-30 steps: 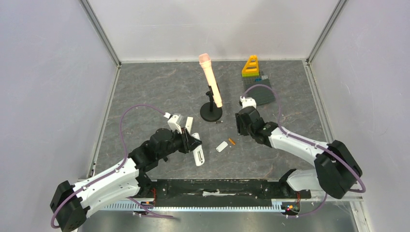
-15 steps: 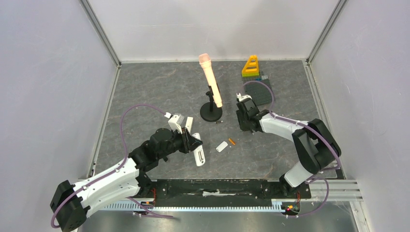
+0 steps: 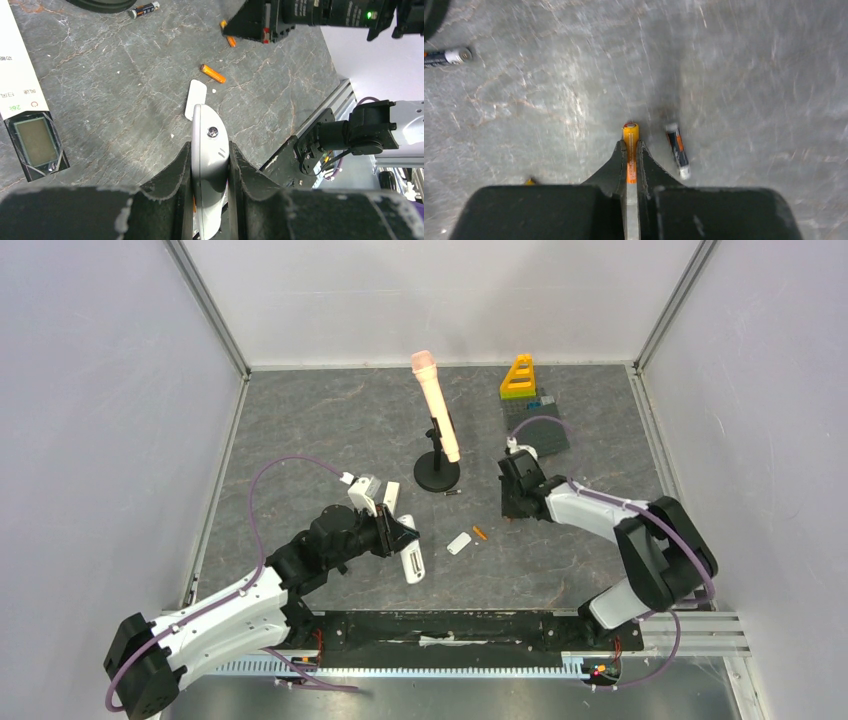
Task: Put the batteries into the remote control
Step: Adjust the battery at the center of the board, then pick up the battery from the center of the board, then load the battery into the remote control.
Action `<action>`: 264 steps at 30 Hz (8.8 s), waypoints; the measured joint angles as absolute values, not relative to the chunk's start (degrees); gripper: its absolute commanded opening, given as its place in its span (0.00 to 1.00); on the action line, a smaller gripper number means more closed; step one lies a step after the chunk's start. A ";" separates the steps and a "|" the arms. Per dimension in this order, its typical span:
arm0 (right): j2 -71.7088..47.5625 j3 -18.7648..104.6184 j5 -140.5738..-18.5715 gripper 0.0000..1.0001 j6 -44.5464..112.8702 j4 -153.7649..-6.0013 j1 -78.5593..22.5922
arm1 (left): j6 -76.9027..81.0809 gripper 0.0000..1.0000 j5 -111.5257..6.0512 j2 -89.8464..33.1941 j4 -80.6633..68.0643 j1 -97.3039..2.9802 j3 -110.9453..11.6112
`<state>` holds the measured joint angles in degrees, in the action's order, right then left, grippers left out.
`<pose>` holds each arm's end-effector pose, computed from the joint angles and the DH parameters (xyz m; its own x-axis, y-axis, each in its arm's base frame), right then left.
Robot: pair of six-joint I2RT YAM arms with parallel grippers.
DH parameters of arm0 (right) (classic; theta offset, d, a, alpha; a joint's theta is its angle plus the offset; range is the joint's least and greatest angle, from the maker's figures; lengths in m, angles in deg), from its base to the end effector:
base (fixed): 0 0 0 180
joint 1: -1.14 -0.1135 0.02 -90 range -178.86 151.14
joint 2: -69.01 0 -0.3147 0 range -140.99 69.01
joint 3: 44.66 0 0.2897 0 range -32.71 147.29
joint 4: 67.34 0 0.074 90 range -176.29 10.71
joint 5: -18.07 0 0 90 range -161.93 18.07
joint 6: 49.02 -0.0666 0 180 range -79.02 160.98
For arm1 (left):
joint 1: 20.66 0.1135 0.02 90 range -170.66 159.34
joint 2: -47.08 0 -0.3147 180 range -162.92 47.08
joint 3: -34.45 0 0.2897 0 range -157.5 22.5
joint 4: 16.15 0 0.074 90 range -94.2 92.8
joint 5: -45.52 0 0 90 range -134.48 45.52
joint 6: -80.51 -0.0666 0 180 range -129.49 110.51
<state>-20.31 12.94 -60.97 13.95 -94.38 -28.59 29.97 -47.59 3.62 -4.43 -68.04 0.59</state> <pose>0.2972 0.1551 0.1567 -0.8437 0.0320 -0.5358 -0.0200 0.9957 0.0909 0.1383 -0.1556 0.2306 -0.6788 -0.1995 -0.7067 0.4373 0.6633 -0.6073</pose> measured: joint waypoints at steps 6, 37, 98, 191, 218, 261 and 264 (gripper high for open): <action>-12.62 5.51 -61.89 0.00 -2.46 -95.08 -28.59 | 29.97 0.02 -47.59 3.55 -5.54 -68.04 0.59; 3.71 8.02 -53.10 0.44 -3.12 -112.85 -30.52 | 29.95 0.02 -47.55 2.63 -6.39 -68.04 0.59; -11.68 7.76 -80.05 0.16 82.62 -109.61 -32.40 | 27.98 0.02 -57.03 -2.35 -4.75 -55.40 -5.88; 4.80 7.32 -49.32 0.09 18.78 -71.34 -74.89 | 47.48 0.02 -63.50 6.37 -7.07 -54.75 -3.28; 2.40 12.57 -46.28 0.21 15.04 -78.64 -74.89 | 47.96 0.02 -62.50 6.42 -7.07 -54.64 -3.26; 12.52 7.72 -49.08 0.98 -27.82 -83.28 -65.97 | 47.48 0.02 -58.19 5.45 -9.08 -54.64 -3.28; 12.47 3.87 -51.27 0.98 -32.60 -79.65 -64.44 | 47.48 0.02 -56.44 5.43 -10.44 -54.64 -3.28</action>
